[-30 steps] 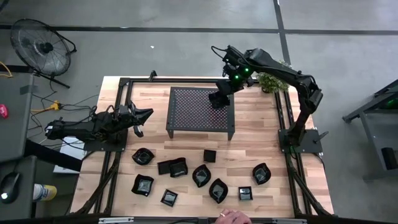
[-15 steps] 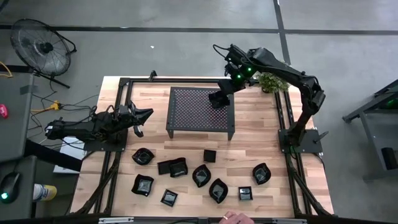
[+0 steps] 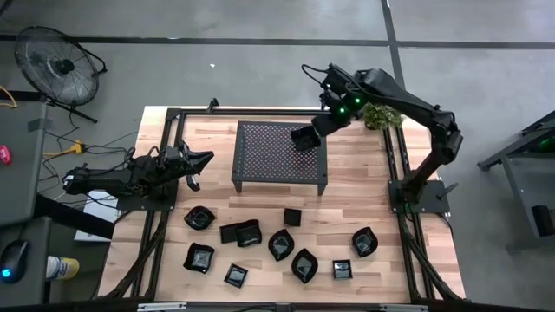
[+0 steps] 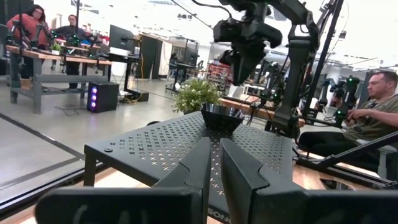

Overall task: Pick & Place Mini shaped plates
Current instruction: Put the black leaf-shaped plate on the shelf

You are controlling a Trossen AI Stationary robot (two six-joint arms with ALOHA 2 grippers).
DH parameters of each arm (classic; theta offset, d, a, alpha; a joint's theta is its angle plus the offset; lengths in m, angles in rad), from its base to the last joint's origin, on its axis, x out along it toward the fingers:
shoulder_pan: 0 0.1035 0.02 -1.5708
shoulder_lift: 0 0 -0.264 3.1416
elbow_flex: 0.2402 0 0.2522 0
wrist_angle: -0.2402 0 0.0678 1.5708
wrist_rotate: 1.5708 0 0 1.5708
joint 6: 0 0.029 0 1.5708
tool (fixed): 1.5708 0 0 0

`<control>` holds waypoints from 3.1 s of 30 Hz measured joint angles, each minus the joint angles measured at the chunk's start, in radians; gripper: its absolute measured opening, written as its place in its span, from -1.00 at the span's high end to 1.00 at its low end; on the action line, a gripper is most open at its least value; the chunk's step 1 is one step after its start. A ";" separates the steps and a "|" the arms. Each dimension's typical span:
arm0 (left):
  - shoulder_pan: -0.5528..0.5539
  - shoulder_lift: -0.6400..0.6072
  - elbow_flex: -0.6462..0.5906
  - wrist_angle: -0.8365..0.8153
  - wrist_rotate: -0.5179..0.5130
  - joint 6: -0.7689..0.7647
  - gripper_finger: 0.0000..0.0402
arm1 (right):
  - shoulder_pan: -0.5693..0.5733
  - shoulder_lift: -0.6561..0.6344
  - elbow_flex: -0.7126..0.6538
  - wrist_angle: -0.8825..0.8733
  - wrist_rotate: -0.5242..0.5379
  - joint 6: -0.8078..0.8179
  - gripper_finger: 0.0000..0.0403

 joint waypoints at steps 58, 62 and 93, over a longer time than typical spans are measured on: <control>0.000 0.000 0.000 0.000 0.000 0.000 0.84 | 0.895 -0.071 -0.511 0.448 0.014 0.850 0.41; 0.000 0.000 0.000 0.000 0.000 0.000 0.84 | 0.912 -0.070 -0.630 0.695 0.014 0.915 0.41; 0.000 0.000 0.000 0.000 0.000 0.000 0.84 | 0.963 -0.049 -0.732 0.636 -0.033 1.247 0.41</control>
